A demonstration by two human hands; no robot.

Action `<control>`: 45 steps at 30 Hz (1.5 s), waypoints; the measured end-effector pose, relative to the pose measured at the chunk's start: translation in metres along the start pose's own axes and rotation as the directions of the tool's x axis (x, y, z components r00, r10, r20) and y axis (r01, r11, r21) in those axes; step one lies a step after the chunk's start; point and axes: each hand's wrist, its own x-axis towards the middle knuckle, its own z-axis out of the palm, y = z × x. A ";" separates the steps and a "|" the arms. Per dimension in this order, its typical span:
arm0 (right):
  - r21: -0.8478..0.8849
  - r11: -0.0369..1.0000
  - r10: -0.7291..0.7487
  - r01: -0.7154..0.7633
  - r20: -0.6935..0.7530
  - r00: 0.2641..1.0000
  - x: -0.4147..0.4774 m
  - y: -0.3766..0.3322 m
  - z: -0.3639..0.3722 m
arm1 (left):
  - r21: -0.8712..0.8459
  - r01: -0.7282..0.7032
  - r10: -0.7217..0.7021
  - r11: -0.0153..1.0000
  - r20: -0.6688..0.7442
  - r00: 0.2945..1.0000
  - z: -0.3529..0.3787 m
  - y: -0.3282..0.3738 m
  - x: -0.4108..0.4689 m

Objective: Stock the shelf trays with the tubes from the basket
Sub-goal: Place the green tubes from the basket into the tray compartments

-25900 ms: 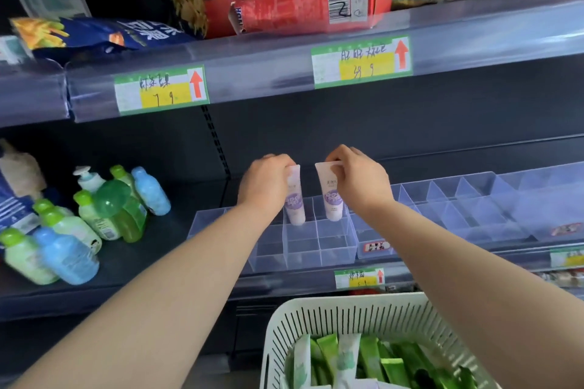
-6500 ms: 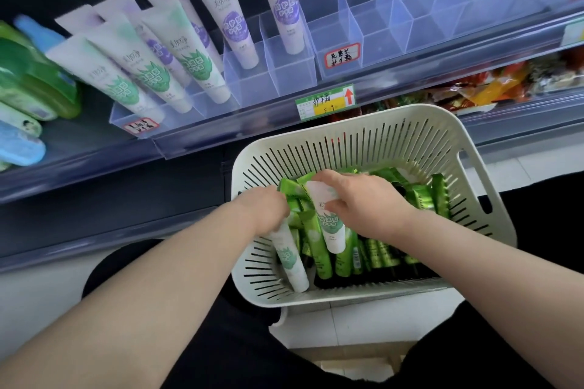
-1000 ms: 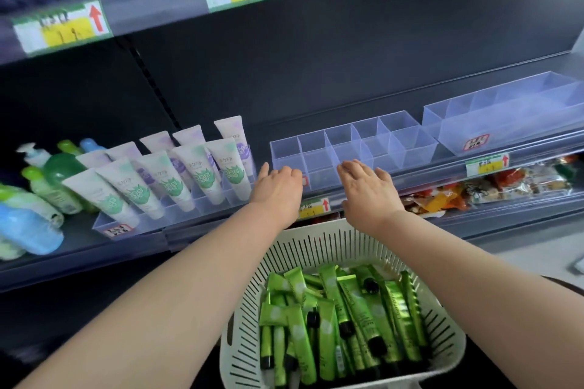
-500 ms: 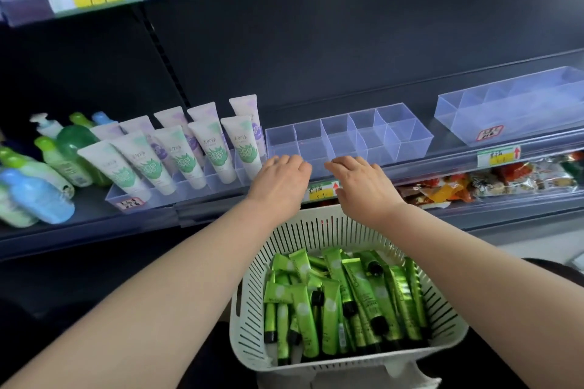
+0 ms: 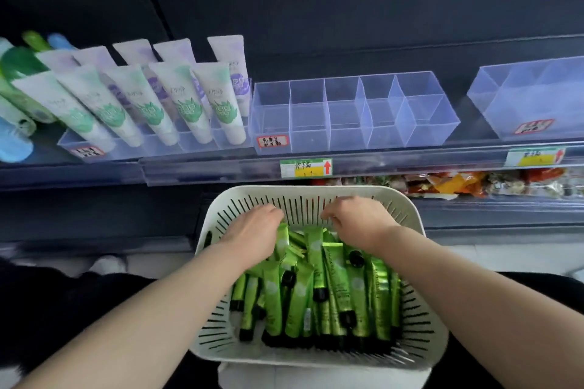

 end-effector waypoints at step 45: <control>0.476 0.866 0.135 -0.155 0.077 0.988 -0.064 0.001 0.020 | -0.224 0.072 -0.006 0.972 0.283 0.959 0.015 0.034 -0.033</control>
